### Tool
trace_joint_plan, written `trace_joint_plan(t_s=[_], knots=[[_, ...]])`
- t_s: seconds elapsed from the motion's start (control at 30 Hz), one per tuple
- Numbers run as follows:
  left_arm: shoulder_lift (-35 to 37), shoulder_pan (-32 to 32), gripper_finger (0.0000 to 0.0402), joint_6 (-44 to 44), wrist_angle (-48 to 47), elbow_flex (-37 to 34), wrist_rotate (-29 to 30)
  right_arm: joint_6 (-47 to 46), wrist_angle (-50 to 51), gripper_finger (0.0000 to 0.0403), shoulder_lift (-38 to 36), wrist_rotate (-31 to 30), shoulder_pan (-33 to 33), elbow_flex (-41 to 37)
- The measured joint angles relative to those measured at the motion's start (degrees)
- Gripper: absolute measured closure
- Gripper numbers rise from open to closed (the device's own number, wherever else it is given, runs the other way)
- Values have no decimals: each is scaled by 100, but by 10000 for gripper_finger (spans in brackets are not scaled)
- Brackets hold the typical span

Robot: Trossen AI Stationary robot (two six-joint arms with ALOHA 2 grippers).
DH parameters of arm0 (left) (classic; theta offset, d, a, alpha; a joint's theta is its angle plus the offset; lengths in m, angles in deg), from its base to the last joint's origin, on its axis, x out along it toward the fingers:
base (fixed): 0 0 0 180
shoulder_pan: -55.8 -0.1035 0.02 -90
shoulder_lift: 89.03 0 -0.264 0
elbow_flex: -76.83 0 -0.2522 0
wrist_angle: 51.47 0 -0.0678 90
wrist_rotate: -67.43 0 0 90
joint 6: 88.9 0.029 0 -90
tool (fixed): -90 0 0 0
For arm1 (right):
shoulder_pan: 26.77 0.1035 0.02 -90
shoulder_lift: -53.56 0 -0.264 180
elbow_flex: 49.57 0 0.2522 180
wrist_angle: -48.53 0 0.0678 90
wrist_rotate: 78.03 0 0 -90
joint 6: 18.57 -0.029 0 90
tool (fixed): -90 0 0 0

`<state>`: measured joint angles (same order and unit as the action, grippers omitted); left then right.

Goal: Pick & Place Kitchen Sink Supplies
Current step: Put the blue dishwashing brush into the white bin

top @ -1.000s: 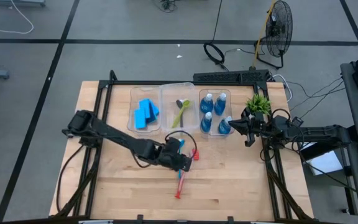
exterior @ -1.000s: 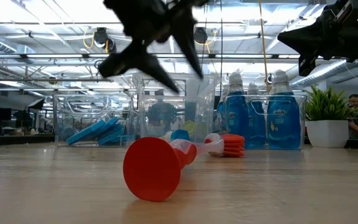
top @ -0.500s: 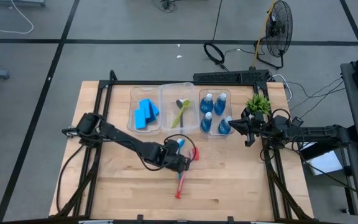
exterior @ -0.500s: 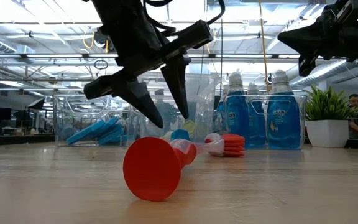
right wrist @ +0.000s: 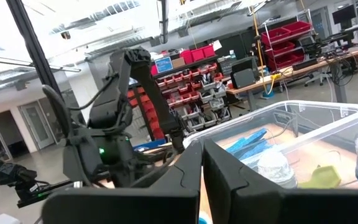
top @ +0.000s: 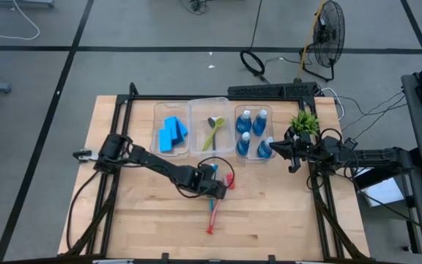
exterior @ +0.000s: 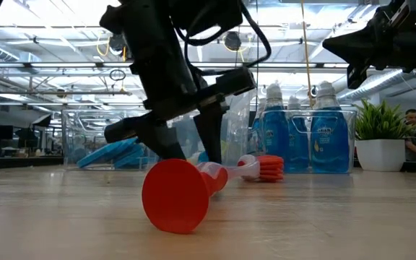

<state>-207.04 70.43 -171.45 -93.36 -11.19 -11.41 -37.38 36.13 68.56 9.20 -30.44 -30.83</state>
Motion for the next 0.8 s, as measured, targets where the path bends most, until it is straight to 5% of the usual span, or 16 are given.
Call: trace_joint_plan(t_s=[0.23,0.53,0.8], knots=[[-125,76,245,-221,-91,22,-251,0,29,399,0,-9,0,-1],[-145,265,381,-344,-65,13,-319,2,31,399,2,-12,0,-1],[-116,371,382,-350,-121,2,-256,0,31,399,2,-12,0,-1]])
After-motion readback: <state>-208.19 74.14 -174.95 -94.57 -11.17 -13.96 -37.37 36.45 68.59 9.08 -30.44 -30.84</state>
